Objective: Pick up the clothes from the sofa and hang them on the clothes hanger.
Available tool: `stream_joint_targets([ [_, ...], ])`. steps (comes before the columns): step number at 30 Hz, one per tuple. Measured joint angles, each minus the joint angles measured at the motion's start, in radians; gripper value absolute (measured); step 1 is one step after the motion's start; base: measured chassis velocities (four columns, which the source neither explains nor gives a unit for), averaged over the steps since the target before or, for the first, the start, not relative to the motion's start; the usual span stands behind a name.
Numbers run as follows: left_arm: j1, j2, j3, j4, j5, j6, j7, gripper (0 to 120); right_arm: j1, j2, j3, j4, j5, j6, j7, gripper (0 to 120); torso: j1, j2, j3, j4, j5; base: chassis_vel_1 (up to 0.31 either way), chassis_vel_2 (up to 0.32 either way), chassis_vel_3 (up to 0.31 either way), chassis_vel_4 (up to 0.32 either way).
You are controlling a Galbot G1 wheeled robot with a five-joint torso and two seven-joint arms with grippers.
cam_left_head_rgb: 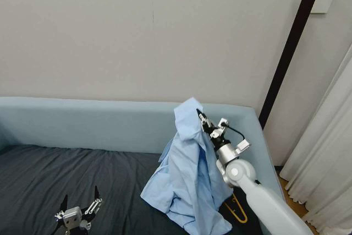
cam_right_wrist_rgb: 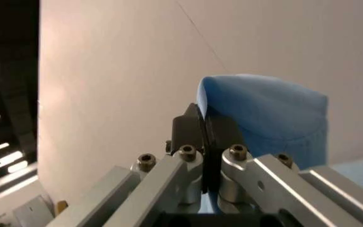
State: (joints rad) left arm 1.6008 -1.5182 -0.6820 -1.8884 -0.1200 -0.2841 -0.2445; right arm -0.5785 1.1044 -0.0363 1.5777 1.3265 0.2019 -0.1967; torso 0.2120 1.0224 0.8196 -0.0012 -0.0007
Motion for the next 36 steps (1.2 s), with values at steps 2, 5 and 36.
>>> stream_joint_targets([
  [2,-0.001,0.000,0.001,-0.002,-0.001,0.000,0.000,100,0.048,-0.027,-0.005,0.054,0.055,-0.012,0.018,0,0.000,0.000,0.000,-0.0001,-0.0001,0.000,0.000,0.000,0.000],
  [5,-0.002,-0.002,0.003,-0.002,-0.001,0.000,0.000,100,0.085,-0.045,-0.007,0.070,0.085,-0.016,0.018,0,0.000,0.000,0.000,-0.0001,-0.0002,0.000,0.000,0.000,0.000],
  [36,-0.050,-0.030,0.035,-0.021,-0.007,0.017,0.007,100,0.430,-0.402,-0.137,0.179,0.236,-0.127,0.004,0,0.000,0.000,0.000,0.0003,-0.0003,0.000,0.000,0.000,0.000],
])
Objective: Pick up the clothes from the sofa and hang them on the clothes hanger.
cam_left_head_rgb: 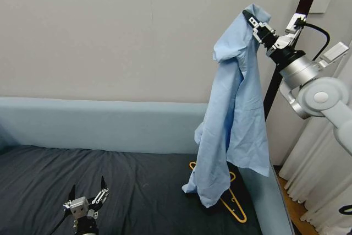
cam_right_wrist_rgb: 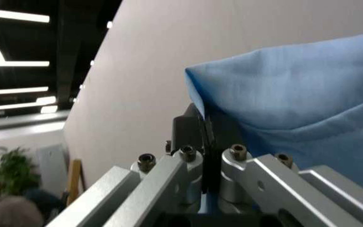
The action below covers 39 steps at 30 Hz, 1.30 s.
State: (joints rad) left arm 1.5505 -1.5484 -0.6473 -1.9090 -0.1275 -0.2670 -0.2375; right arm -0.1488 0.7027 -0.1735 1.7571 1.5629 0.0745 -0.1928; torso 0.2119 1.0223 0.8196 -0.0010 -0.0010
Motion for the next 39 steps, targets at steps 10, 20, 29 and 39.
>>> stream_joint_targets([
  [10,0.042,0.072,-0.089,0.002,-0.040,0.005,-0.003,100,-0.408,0.340,-0.141,-0.230,-0.472,0.031,-0.137,0,0.000,0.000,0.000,-0.0004,-0.0001,0.000,0.000,0.000,0.000],
  [20,0.068,0.083,-0.139,-0.015,-0.052,0.005,-0.004,100,-0.562,0.552,-0.165,-0.410,-0.658,0.063,-0.146,0,0.000,0.000,0.000,-0.0003,-0.0005,0.000,0.000,0.000,0.000],
  [29,0.067,0.048,-0.135,-0.018,-0.030,-0.007,-0.004,100,-0.678,0.623,-0.245,-0.296,-0.694,-0.159,0.312,20,0.000,0.000,0.000,-0.0003,-0.0001,0.000,0.000,0.000,0.000],
  [39,0.057,0.021,-0.123,-0.011,-0.012,-0.013,-0.003,100,-0.682,0.539,-0.264,-0.157,-0.605,-0.223,0.339,52,0.000,0.000,0.000,-0.0004,0.0004,0.000,0.000,0.000,0.000],
])
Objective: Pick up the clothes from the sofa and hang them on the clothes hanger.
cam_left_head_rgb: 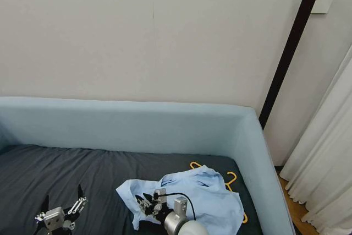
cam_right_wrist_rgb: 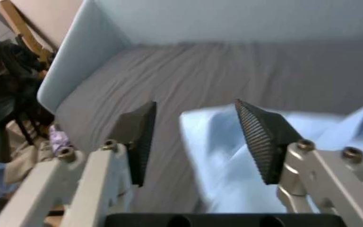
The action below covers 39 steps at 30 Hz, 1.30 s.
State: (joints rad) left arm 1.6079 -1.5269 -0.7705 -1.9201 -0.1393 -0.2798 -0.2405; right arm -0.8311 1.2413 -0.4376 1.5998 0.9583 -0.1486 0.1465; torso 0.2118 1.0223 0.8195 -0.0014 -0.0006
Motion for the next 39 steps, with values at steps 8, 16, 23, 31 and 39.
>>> stream_joint_targets([
  [8,-0.003,-0.005,-0.003,0.007,0.009,0.000,0.000,100,0.184,-0.124,0.189,-0.203,-0.229,-0.130,-0.307,84,0.000,0.000,0.000,0.0000,-0.0002,0.000,0.000,0.000,0.000],
  [16,0.003,-0.011,-0.002,0.005,0.017,0.000,0.001,100,0.282,-0.095,0.349,-0.497,-0.434,-0.238,-0.414,100,0.000,0.000,0.000,0.0001,0.0001,0.000,0.000,0.000,0.000],
  [23,0.007,-0.011,-0.003,0.001,0.017,-0.002,0.000,100,0.294,-0.048,0.403,-0.597,-0.428,-0.299,-0.419,100,0.000,0.000,0.000,0.0001,-0.0002,0.000,0.000,0.000,0.000],
  [31,0.008,-0.005,-0.002,0.002,0.018,-0.004,-0.002,100,0.277,-0.009,0.415,-0.629,-0.457,-0.305,-0.430,92,0.000,0.000,0.000,0.0002,-0.0001,0.000,0.000,0.000,0.000],
  [39,0.007,0.011,-0.001,0.011,0.014,-0.008,-0.007,100,0.254,-0.019,0.417,-0.605,-0.479,-0.272,-0.476,61,0.000,0.000,0.000,0.0000,-0.0004,0.000,0.000,0.000,0.000],
])
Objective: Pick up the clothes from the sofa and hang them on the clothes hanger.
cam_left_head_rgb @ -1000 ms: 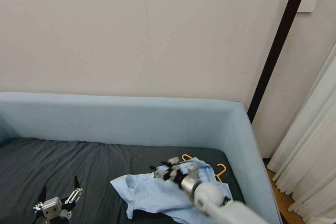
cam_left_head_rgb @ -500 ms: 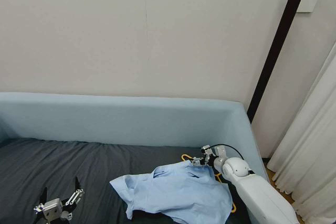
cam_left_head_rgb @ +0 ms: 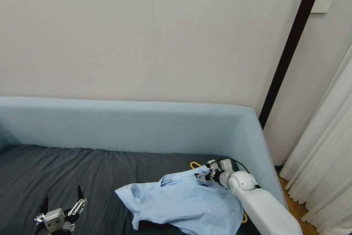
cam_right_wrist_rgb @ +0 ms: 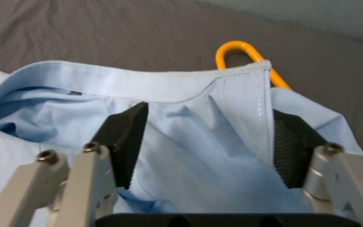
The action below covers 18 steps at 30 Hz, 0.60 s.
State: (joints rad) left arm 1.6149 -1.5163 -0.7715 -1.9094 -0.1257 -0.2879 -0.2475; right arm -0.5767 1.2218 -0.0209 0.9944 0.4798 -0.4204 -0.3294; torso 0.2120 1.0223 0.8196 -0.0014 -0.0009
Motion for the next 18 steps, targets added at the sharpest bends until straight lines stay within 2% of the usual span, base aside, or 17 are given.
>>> stream_joint_targets([
  [3,-0.001,0.001,0.003,0.002,0.000,-0.001,0.000,100,-0.005,-0.002,-0.003,0.004,-0.004,0.028,-0.008,53,0.000,0.000,0.000,0.0000,0.0000,0.000,0.000,0.000,0.000],
  [6,-0.005,0.004,0.005,0.007,-0.001,-0.003,-0.001,100,-0.009,-0.001,-0.004,0.005,-0.004,0.077,-0.020,38,0.000,0.000,0.000,0.0000,0.0000,0.000,0.000,0.000,0.000],
  [8,-0.006,0.004,0.006,0.008,-0.001,-0.003,-0.001,100,-0.011,0.000,-0.004,0.005,-0.004,0.082,-0.020,34,0.000,0.000,0.000,0.0001,0.0000,0.000,0.000,0.000,0.000],
  [12,-0.011,0.006,0.008,0.015,-0.001,-0.005,-0.001,100,-0.019,-0.001,-0.003,0.008,-0.006,0.099,-0.017,16,0.000,0.000,0.000,0.0001,0.0000,0.000,0.000,0.000,0.000],
  [14,-0.012,0.006,0.009,0.017,-0.001,-0.005,-0.001,100,-0.021,-0.002,-0.003,0.010,-0.010,0.106,-0.017,14,0.000,0.000,0.000,0.0001,0.0002,0.000,0.000,0.000,0.000],
  [17,-0.016,0.006,0.011,0.021,-0.002,-0.006,-0.001,100,-0.030,-0.014,-0.004,0.018,-0.023,0.159,-0.019,0,0.000,0.000,0.000,0.0000,0.0001,0.000,0.000,0.000,0.000],
  [18,-0.016,0.006,0.011,0.021,-0.002,-0.006,-0.001,100,-0.030,-0.014,-0.004,0.018,-0.023,0.159,-0.019,0,0.000,0.000,0.000,0.0000,0.0001,0.000,0.000,0.000,0.000],
])
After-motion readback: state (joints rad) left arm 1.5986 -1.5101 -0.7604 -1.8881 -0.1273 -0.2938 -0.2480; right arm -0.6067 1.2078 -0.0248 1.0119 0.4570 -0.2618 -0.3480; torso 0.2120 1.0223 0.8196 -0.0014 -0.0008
